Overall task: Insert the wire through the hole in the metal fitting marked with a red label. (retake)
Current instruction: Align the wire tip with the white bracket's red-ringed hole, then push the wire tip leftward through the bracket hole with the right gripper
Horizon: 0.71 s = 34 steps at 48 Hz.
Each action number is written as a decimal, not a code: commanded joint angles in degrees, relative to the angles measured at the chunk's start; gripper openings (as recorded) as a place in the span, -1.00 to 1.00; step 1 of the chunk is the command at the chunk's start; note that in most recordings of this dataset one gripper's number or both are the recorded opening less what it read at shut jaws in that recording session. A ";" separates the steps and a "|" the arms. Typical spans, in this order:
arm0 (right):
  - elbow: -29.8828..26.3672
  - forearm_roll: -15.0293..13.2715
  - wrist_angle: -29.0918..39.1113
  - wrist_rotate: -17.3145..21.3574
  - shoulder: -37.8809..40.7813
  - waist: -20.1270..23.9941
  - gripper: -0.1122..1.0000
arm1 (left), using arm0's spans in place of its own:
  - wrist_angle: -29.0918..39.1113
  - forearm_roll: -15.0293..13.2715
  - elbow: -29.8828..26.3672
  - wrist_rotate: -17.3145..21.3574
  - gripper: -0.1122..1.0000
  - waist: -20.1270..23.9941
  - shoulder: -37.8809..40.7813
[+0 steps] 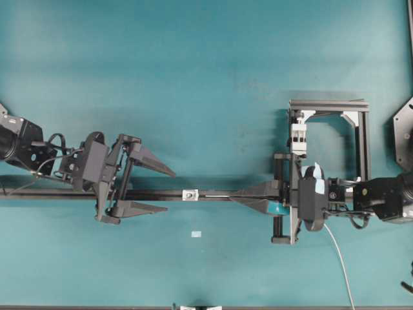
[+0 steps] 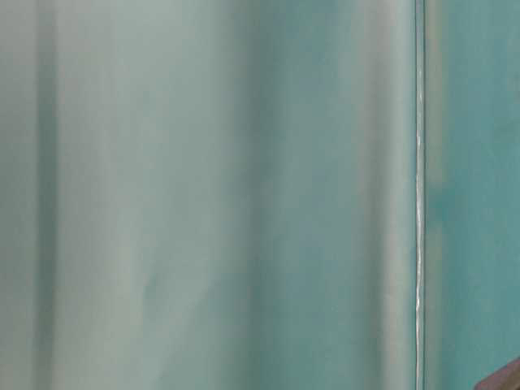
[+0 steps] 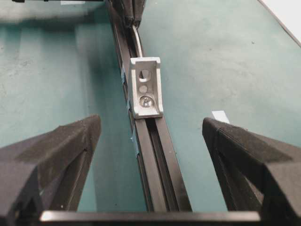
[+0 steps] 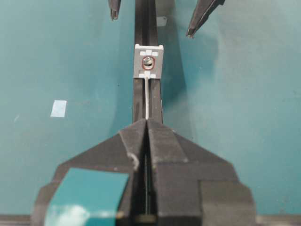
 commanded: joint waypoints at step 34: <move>-1.05 0.00 -1.67 0.09 -0.18 0.35 -0.75 | -0.53 -0.09 -0.53 0.00 0.02 0.00 -0.70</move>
